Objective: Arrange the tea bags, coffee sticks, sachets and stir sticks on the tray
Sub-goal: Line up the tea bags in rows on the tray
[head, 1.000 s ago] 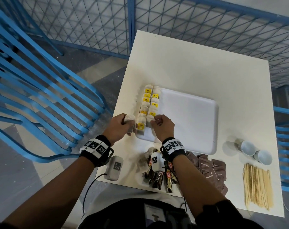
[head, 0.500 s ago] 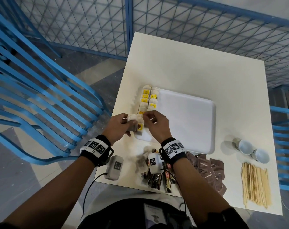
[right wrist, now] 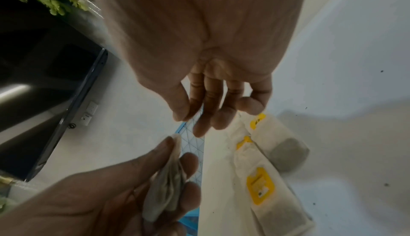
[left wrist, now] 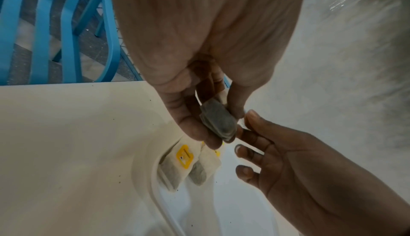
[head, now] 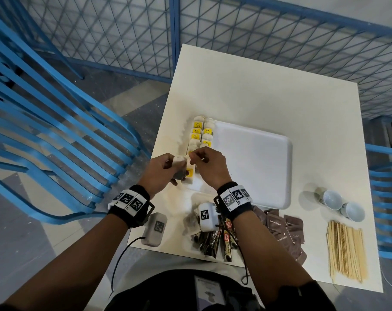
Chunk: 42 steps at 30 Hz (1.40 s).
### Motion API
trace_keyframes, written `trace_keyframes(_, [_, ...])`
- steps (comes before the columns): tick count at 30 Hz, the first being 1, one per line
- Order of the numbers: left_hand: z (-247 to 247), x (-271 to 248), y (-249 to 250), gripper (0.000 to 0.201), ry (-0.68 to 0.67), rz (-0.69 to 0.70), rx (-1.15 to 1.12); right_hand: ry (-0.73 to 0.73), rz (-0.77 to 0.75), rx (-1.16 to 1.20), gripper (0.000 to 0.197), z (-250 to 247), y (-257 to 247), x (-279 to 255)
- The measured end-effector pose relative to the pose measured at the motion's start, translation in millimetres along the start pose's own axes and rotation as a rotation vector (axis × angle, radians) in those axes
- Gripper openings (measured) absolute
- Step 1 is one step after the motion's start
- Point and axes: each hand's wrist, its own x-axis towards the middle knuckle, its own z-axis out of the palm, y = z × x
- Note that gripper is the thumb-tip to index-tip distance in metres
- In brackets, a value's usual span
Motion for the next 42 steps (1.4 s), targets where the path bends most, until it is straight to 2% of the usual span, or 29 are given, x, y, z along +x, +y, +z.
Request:
trace_keyframes(3, [0, 1, 0, 0.025, 0.017, 0.006, 0.024, -0.082, 0.0, -0.108, 0.023, 1, -2, 1])
trace_keyframes(5, [-1, 1, 1, 0.025, 0.031, -0.002, 0.034, -0.097, -0.018, -0.098, 0.02, 1, -2, 1])
trace_keyframes(12, [-5, -3, 6, 0.046, 0.028, -0.036, 0.033, -0.063, -0.025, 0.02, 0.004, 2, -4, 1])
trace_keyframes(15, [-5, -2, 6, 0.037, 0.021, -0.036, 0.046, -0.058, -0.052, 0.026, 0.005, 2, -5, 0])
trace_keyframes(21, [-1, -5, 10, 0.03, -0.042, -0.048, -0.003, 0.05, -0.056, 0.024, 0.005, 1, -7, 0])
trace_keyframes(25, [-1, -4, 7, 0.025, -0.05, -0.036, -0.01, -0.014, 0.016, 0.044, 0.011, 2, -8, 1])
trace_keyframes(35, [1, -7, 9, 0.022, -0.138, -0.044, -0.004, 0.072, -0.136, 0.066, 0.005, -1, -10, -1])
trace_keyframes(37, [1, -6, 9, 0.019, -0.126, -0.032, -0.011, 0.065, -0.128, 0.068, 0.007, -4, -9, -1])
trace_keyframes(39, [2, -6, 8, 0.016, -0.105, -0.026, -0.023, 0.02, -0.055, 0.034, 0.013, -6, -7, -1])
trace_keyframes(42, [3, -5, 6, 0.023, -0.094, -0.03, -0.037, -0.082, 0.01, -0.038, 0.011, -8, -1, -1])
